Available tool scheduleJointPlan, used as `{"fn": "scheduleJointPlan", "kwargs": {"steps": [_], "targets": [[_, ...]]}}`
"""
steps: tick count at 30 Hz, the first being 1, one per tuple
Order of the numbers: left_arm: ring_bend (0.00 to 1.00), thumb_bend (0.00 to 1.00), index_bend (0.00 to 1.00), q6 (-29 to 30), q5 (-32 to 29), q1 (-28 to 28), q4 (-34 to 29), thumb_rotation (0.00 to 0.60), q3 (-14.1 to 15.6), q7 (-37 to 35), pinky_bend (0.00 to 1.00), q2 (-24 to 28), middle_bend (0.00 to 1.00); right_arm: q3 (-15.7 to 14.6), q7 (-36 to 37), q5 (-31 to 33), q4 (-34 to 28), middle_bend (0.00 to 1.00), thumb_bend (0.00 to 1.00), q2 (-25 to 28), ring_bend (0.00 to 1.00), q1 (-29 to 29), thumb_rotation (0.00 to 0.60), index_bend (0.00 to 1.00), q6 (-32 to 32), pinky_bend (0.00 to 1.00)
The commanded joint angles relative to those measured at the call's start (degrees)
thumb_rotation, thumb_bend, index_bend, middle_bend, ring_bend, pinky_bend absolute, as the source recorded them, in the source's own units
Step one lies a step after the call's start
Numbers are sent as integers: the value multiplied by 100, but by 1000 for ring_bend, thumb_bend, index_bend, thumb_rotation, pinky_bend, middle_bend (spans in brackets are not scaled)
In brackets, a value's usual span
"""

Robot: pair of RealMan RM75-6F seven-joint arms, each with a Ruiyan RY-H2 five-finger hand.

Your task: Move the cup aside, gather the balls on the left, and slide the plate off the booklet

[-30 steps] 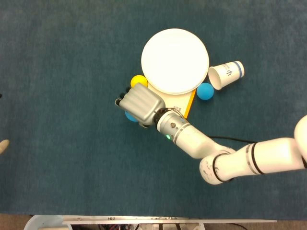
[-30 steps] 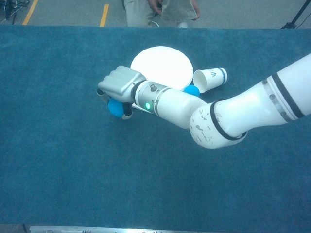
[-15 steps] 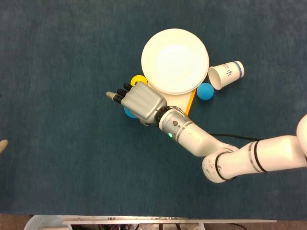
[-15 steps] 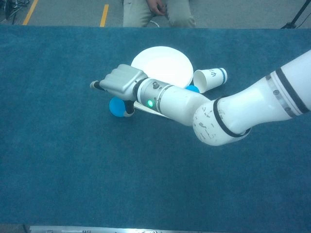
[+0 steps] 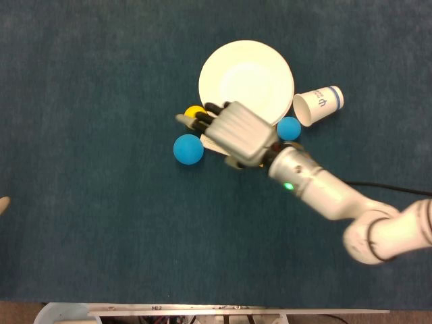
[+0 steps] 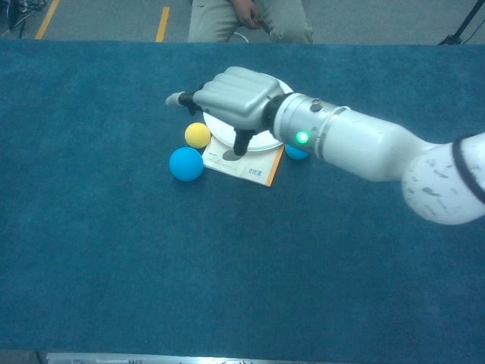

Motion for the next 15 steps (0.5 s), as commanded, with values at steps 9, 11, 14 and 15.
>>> {"fn": "scheduleJointPlan", "kwargs": {"steps": [9, 11, 14, 15], "targets": [[52, 184, 149, -89, 14, -54, 114, 600, -4, -97, 50, -95, 106, -696, 724, -616, -259, 281, 159, 969, 194, -812, 600, 103, -62, 492], [52, 184, 149, -98, 19, -64, 119, 600, -6, -97, 50, -103, 106, -718, 730, -605, -100, 281, 158, 959, 194, -865, 600, 103, -93, 492], [52, 184, 149, -102, 7, -67, 121, 600, -9, -95, 50, -108, 106, -711, 746, -542, 165, 281, 158, 898, 194, -910, 600, 103, -181, 492], [52, 184, 149, -108, 0, -69, 121, 600, -10, -96, 50, -111, 106, -700, 748, -513, 275, 281, 156, 862, 194, -919, 600, 103, -222, 492]]}}
